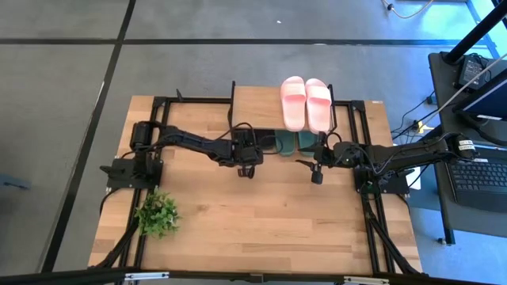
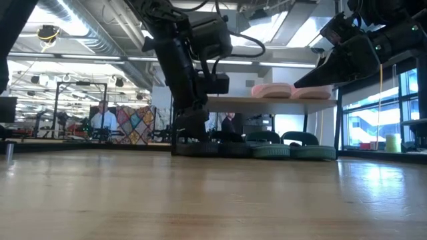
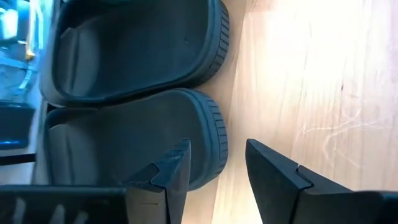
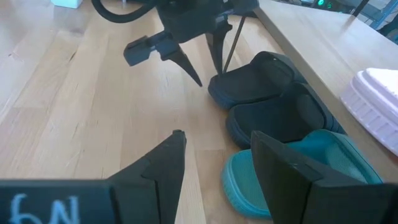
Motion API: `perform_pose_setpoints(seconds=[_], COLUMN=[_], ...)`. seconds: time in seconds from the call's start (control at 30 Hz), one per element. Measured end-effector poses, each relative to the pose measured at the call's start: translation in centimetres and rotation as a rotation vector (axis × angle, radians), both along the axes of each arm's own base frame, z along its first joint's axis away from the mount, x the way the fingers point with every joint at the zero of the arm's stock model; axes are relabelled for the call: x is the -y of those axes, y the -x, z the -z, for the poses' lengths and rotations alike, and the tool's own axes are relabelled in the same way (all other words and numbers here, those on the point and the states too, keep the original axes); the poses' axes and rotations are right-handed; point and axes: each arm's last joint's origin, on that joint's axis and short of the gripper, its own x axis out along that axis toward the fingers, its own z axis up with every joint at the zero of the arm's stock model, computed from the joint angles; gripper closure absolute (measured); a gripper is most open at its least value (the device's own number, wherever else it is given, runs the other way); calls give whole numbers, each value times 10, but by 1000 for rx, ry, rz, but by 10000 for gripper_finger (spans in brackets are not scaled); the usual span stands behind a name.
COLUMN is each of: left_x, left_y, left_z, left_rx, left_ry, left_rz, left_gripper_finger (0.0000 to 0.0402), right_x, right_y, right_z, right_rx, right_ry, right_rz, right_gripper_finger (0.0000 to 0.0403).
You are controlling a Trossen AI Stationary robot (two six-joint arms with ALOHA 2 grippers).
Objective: Pick and place slides into the shelf
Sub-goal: Return to Home Position
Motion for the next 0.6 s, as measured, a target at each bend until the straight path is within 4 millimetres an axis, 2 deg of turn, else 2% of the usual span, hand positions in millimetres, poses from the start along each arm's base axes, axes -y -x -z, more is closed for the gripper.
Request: perform_pose_setpoints(seconds=[0.27, 0.47, 0.6], left_x=[12, 33, 38], left_y=[0, 6, 17], left_z=[-1, -5, -26], left_rx=[-1, 5, 40], left_ry=[-56, 92, 184], left_rz=[3, 15, -22], left_gripper_finger=[255, 255, 255], right_x=[0, 0, 0], right_y=[0, 0, 0], right_z=[0, 1, 1], right_rx=[-1, 4, 8], right_ry=[1, -56, -68], right_rz=[0, 24, 28], right_gripper_finger=[219, 219, 219])
